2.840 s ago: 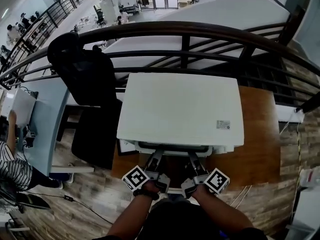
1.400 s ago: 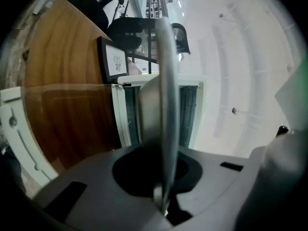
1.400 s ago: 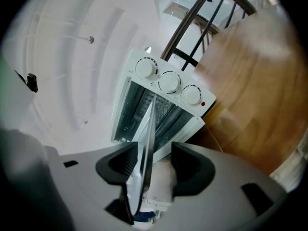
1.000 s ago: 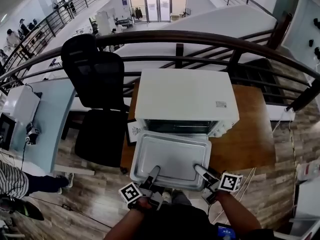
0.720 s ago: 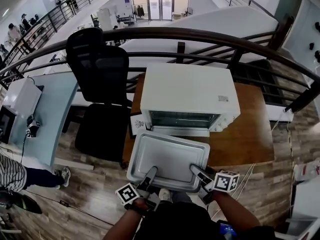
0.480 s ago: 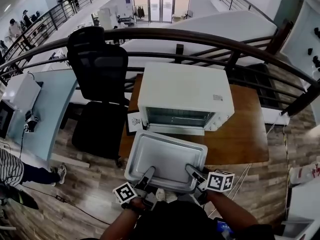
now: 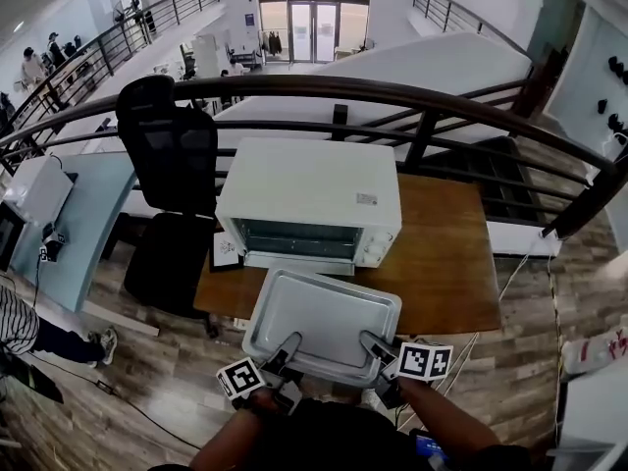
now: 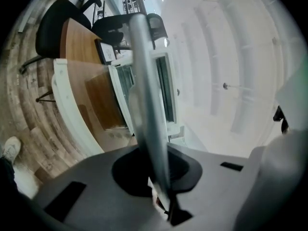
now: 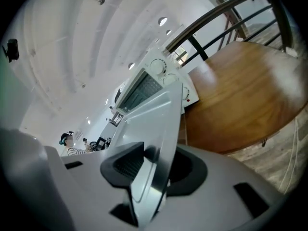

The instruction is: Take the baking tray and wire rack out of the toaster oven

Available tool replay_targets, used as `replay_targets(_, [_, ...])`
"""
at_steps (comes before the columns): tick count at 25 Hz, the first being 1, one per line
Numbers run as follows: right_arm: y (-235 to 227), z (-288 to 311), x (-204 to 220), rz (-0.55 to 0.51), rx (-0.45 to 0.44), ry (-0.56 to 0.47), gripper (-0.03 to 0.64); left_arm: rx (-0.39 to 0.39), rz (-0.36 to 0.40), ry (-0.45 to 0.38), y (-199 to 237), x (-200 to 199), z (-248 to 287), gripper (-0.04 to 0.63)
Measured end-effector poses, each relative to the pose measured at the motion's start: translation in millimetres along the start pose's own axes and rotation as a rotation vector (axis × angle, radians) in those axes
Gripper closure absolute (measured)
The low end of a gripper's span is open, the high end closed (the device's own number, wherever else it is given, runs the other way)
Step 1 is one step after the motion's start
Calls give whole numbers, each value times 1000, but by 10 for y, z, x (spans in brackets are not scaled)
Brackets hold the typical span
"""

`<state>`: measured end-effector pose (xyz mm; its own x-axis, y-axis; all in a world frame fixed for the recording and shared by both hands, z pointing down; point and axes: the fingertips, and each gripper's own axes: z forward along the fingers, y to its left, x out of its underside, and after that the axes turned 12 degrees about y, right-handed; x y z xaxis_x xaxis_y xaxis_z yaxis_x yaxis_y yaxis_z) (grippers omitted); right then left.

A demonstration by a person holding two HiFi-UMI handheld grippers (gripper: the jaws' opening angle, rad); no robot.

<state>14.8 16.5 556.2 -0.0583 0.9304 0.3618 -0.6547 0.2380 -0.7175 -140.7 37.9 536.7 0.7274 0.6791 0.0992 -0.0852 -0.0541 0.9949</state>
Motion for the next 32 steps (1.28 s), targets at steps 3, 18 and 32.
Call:
replay_targets(3, [-373, -393, -66, -7, 6, 0, 488, -117, 80, 49, 116, 359, 338, 571])
replay_targets(18, [-1883, -1588, -138, 53, 64, 12, 477, -208, 107, 165, 301, 1639, 1754, 568])
replay_targets(32, [-2689, -1581, -3, 184, 165, 77, 454, -329, 17, 319, 863, 1934, 2226, 558])
